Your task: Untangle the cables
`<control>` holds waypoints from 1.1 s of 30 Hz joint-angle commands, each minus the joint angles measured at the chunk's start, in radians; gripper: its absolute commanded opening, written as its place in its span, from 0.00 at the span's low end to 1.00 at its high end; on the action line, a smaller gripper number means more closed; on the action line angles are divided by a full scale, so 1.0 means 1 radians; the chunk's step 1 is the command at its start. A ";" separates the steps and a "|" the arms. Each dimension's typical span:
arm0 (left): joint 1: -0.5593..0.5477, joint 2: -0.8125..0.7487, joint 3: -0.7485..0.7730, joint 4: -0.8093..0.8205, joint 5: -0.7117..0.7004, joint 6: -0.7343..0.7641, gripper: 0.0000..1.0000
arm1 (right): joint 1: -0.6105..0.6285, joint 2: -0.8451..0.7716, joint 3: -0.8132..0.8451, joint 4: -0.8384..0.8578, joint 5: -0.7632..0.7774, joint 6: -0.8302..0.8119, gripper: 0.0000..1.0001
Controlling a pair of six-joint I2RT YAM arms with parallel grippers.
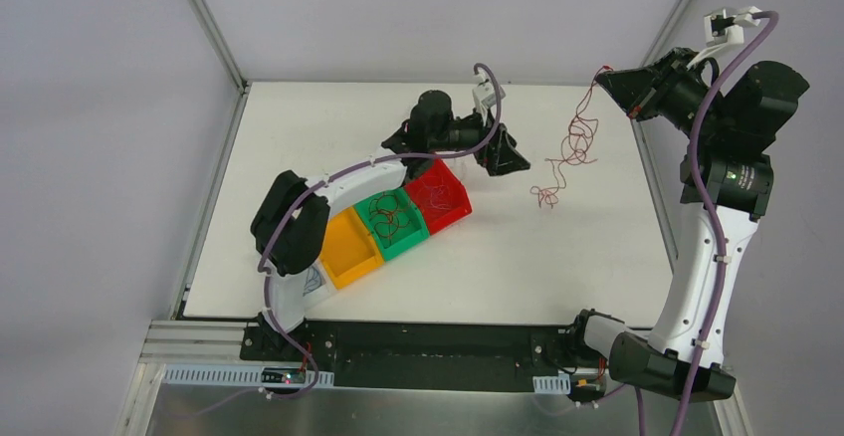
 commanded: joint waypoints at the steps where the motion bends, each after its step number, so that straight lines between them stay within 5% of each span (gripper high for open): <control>1: -0.040 -0.057 0.123 0.104 0.026 -0.063 0.91 | -0.003 -0.031 0.012 0.078 -0.048 0.063 0.00; 12: -0.110 0.105 0.319 0.151 -0.002 -0.139 0.79 | 0.000 -0.046 -0.003 0.102 -0.064 0.126 0.00; 18: -0.104 0.182 0.286 0.110 -0.093 -0.124 0.40 | 0.000 -0.037 0.044 0.119 -0.045 0.162 0.00; 21: -0.081 0.188 0.248 0.100 -0.144 -0.156 0.00 | -0.002 -0.030 0.075 0.115 -0.034 0.168 0.00; 33: -0.044 0.075 -0.122 0.010 -0.116 0.020 0.00 | -0.034 0.009 0.190 0.162 0.071 0.178 0.00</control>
